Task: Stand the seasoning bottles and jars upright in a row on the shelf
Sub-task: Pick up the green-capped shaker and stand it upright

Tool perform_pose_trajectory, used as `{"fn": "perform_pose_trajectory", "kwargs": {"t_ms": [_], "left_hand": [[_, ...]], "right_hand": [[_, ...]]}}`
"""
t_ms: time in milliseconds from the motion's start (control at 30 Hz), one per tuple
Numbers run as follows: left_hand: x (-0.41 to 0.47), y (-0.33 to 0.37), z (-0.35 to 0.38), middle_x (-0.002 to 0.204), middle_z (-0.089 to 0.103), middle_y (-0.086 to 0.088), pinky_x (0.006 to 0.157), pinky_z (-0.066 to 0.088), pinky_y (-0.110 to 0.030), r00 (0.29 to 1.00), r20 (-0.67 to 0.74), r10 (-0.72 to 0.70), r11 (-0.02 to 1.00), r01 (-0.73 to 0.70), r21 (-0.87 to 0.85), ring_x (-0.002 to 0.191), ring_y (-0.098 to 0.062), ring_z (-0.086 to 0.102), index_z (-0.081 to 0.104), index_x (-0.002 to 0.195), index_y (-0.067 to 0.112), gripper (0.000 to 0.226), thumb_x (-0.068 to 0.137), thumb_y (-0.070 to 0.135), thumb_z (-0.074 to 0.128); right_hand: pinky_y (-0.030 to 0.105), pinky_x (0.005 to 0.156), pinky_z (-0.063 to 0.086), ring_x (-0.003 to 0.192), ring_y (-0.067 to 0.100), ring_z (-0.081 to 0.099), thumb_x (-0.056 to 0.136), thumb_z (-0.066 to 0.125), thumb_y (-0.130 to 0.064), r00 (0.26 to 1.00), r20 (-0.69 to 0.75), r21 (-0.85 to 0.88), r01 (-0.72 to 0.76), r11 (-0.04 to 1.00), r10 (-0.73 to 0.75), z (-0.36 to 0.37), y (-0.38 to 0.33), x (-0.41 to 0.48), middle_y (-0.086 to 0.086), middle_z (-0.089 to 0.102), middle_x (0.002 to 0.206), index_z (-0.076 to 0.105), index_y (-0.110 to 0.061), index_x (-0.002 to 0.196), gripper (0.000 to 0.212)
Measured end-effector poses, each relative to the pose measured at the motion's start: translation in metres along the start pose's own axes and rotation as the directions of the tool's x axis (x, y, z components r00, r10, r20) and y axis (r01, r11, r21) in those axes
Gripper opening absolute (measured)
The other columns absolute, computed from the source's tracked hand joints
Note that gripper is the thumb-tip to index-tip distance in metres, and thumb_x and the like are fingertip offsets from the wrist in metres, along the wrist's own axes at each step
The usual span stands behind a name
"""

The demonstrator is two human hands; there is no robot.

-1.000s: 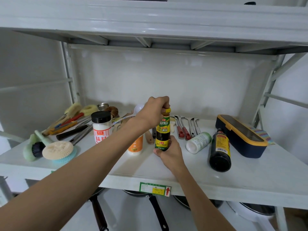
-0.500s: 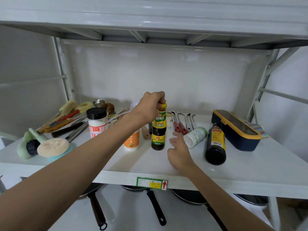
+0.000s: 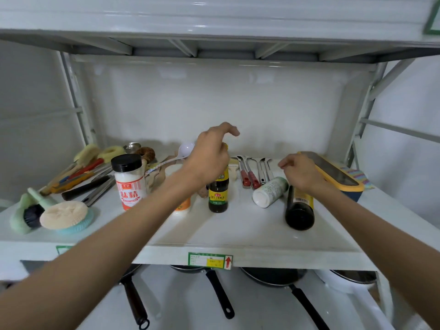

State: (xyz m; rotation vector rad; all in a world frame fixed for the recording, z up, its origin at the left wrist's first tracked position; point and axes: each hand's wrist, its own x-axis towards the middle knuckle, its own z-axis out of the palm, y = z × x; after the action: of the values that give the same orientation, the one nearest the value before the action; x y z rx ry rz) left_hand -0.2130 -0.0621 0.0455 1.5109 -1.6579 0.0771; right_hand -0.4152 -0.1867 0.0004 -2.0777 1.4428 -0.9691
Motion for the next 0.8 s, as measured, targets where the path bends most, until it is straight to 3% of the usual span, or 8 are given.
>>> {"fn": "perform_pose_trajectory", "kwargs": {"t_ms": [100, 167, 233, 367, 500, 633, 733, 800], "left_hand": [[-0.036, 0.023, 0.028, 0.114, 0.068, -0.005, 0.084, 0.046, -0.023, 0.999, -0.003, 0.033, 0.989, -0.033, -0.141, 0.088, -0.016, 0.062, 0.064, 0.115, 0.015, 0.044, 0.082, -0.007, 0.043], [-0.049, 0.025, 0.058, 0.114, 0.068, -0.006, 0.084, 0.042, -0.017, 0.992, 0.126, -0.022, 0.994, 0.035, -0.104, 0.102, -0.016, 0.061, 0.061, 0.123, 0.015, 0.039, 0.088, 0.002, 0.050], [-0.053, 0.021, 0.085, 0.125, 0.063, -0.007, 0.091, 0.046, -0.027, 0.971, 0.207, -0.117, 0.991, 0.128, -0.041, 0.114, -0.022, 0.057, 0.056, 0.130, 0.015, 0.040, 0.090, 0.012, 0.055], [-0.045, 0.011, 0.123, 0.131, 0.057, -0.011, 0.094, 0.046, -0.037, 0.935, 0.183, -0.305, 0.950, 0.311, -0.004, 0.120, -0.027, 0.053, 0.050, 0.134, 0.010, 0.048, 0.090, 0.027, 0.062], [-0.034, 0.004, 0.143, 0.120, 0.060, -0.011, 0.079, 0.047, -0.035, 0.908, 0.167, -0.383, 0.924, 0.375, 0.079, 0.108, -0.029, 0.058, 0.055, 0.123, 0.011, 0.046, 0.088, 0.038, 0.066], [-0.035, -0.006, 0.151, 0.118, 0.059, -0.011, 0.084, 0.050, -0.036, 0.907, 0.175, -0.383, 0.922, 0.366, 0.125, 0.107, -0.029, 0.059, 0.057, 0.124, 0.012, 0.044, 0.088, 0.036, 0.066], [-0.035, -0.012, 0.152, 0.114, 0.062, -0.011, 0.080, 0.054, -0.037, 0.914, 0.150, -0.378, 0.924, 0.363, 0.120, 0.104, -0.028, 0.060, 0.060, 0.119, 0.012, 0.048, 0.082, 0.041, 0.068], [-0.036, -0.014, 0.150, 0.113, 0.064, -0.011, 0.075, 0.056, -0.035, 0.914, 0.138, -0.382, 0.923, 0.371, 0.100, 0.100, -0.027, 0.062, 0.061, 0.117, 0.012, 0.051, 0.077, 0.043, 0.070]], "right_hand": [[0.038, 0.106, 0.042, 0.122, 0.030, 0.054, 0.086, 0.041, 0.007, 0.998, 0.060, -0.096, -0.019, 0.995, 0.025, -0.003, 0.017, 0.013, 0.018, 0.063, 0.126, 0.066, -0.001, 0.113, 0.038], [0.041, 0.107, 0.042, 0.123, 0.031, 0.053, 0.087, 0.041, 0.004, 0.992, 0.121, -0.173, -0.018, 0.985, 0.040, 0.000, 0.023, 0.019, 0.018, 0.061, 0.129, 0.065, -0.002, 0.116, 0.039], [0.043, 0.106, 0.043, 0.123, 0.032, 0.054, 0.090, 0.042, -0.002, 0.987, 0.151, -0.250, -0.010, 0.968, 0.050, 0.005, 0.026, 0.024, 0.017, 0.061, 0.130, 0.065, -0.003, 0.118, 0.037], [0.046, 0.094, 0.049, 0.104, 0.035, 0.059, 0.093, 0.041, -0.013, 0.983, 0.174, -0.348, 0.001, 0.937, 0.063, 0.012, 0.028, 0.030, 0.019, 0.063, 0.118, 0.065, -0.001, 0.110, 0.032], [0.045, 0.090, 0.049, 0.097, 0.033, 0.058, 0.090, 0.039, -0.016, 0.973, 0.206, -0.422, -0.010, 0.906, 0.107, 0.016, 0.031, 0.032, 0.016, 0.061, 0.108, 0.061, -0.004, 0.109, 0.031], [0.047, 0.090, 0.049, 0.089, 0.030, 0.059, 0.080, 0.039, -0.020, 0.978, 0.173, -0.339, -0.050, 0.940, 0.114, 0.019, 0.040, 0.040, 0.014, 0.065, 0.099, 0.065, -0.005, 0.095, 0.033], [0.033, 0.066, 0.049, 0.074, 0.024, 0.057, 0.088, 0.045, -0.014, 0.990, 0.081, -0.198, -0.096, 0.975, 0.113, 0.015, 0.026, 0.032, 0.014, 0.065, 0.086, 0.064, 0.000, 0.084, 0.024], [0.033, 0.061, 0.048, 0.074, 0.027, 0.060, 0.088, 0.046, -0.011, 0.994, 0.049, -0.141, -0.089, 0.986, 0.097, 0.013, 0.016, 0.028, 0.021, 0.069, 0.091, 0.068, 0.008, 0.092, 0.029]]}}
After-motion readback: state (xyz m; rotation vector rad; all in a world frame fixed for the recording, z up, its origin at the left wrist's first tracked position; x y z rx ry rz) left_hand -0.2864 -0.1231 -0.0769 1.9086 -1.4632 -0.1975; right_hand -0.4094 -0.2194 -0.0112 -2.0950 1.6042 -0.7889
